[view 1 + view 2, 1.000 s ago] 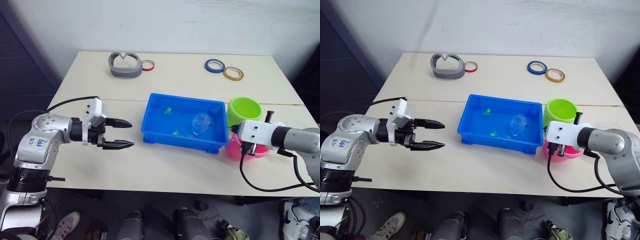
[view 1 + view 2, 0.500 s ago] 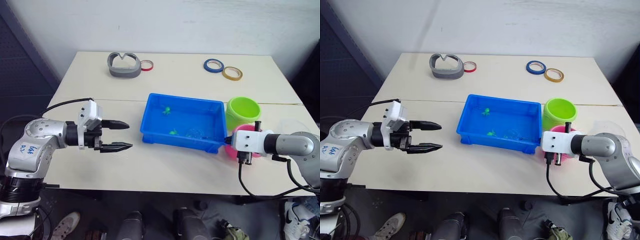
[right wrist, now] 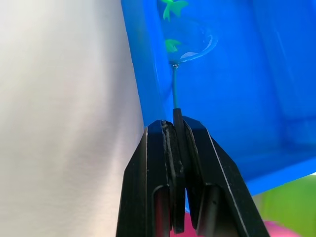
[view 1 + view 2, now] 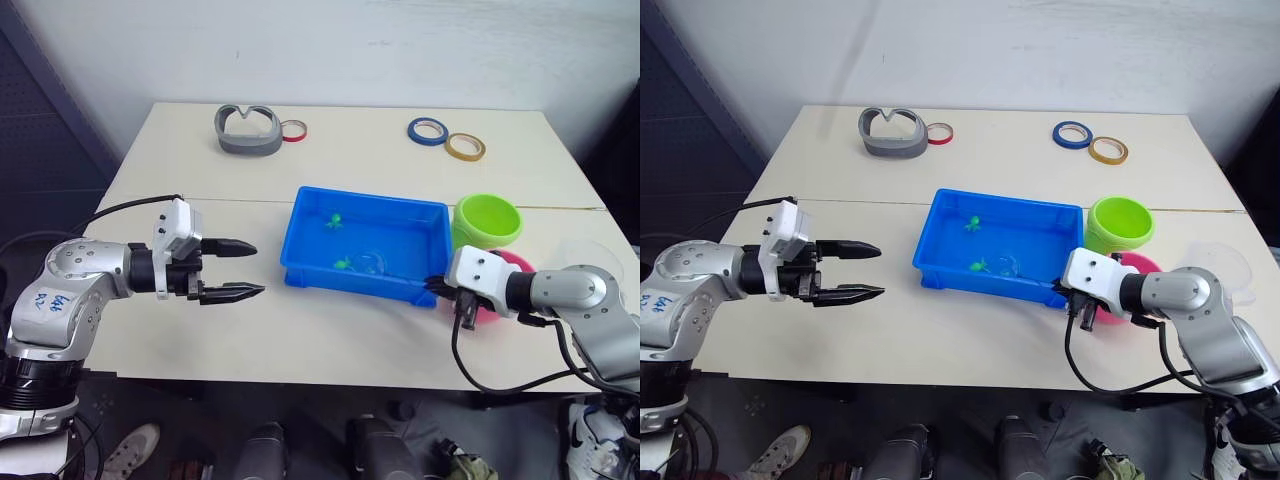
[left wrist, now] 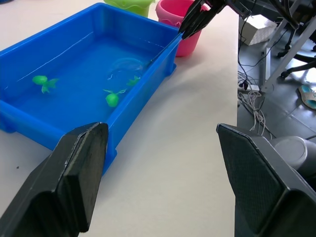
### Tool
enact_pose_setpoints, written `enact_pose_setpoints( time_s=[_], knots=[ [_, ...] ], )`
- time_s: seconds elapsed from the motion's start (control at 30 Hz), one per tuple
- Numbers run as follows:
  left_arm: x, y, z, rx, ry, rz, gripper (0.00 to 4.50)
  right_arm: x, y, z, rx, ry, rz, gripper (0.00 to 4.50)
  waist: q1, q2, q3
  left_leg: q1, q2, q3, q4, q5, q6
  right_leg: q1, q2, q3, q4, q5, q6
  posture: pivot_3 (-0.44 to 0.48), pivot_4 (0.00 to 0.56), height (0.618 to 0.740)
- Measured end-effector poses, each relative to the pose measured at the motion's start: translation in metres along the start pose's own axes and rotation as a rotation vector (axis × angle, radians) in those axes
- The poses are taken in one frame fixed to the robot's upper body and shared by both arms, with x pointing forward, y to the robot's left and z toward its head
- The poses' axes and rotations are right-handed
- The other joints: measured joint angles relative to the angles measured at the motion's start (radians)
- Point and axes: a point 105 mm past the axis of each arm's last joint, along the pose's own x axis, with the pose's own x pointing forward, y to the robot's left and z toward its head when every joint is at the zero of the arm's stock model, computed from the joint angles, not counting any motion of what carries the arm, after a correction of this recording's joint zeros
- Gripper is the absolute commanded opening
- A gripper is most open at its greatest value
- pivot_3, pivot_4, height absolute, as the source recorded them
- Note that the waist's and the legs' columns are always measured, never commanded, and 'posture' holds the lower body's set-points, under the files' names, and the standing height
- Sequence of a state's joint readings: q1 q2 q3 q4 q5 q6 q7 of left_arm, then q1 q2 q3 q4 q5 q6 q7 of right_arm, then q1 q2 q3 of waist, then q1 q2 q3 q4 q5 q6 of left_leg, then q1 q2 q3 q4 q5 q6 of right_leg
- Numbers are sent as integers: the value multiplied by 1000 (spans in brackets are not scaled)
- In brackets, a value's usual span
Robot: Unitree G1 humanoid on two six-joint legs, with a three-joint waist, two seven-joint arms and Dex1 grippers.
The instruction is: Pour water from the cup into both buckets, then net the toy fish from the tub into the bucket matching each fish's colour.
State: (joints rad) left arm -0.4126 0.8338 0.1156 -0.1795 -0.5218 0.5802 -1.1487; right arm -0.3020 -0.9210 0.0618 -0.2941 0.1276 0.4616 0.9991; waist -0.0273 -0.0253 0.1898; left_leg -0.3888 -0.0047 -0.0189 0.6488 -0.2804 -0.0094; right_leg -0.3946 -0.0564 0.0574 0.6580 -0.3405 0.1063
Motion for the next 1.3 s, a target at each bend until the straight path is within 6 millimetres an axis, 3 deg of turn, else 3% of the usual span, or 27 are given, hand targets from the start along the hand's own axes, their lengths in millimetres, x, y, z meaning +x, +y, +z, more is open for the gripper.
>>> enact_pose_setpoints(
  time_s=[0.4, 1.03, 1.3],
  knots=[
    [0, 1, 2, 7, -3, 1, 3841, -4, -5, 4, 204, -42, 12, 0, -1, 0, 0, 0, 0, 0, -1, 0, 0, 0, 0, 0, -1, 0, 0, 0, 150, 740],
    [-2, 19, 15, 64, -47, 61, 3841, -6, -23, 7, 319, -110, -60, 0, 0, 0, 0, -1, 0, 0, -1, 0, 0, 0, -1, 0, -2, 0, 0, 0, 150, 740],
    [2, 23, 10, 73, -48, 75, 3841, -6, -31, 10, 352, -137, -119, 0, 0, 0, 0, -1, 0, 0, -1, 0, 0, -1, -1, 0, -2, 0, 0, 0, 150, 740]
  ],
)
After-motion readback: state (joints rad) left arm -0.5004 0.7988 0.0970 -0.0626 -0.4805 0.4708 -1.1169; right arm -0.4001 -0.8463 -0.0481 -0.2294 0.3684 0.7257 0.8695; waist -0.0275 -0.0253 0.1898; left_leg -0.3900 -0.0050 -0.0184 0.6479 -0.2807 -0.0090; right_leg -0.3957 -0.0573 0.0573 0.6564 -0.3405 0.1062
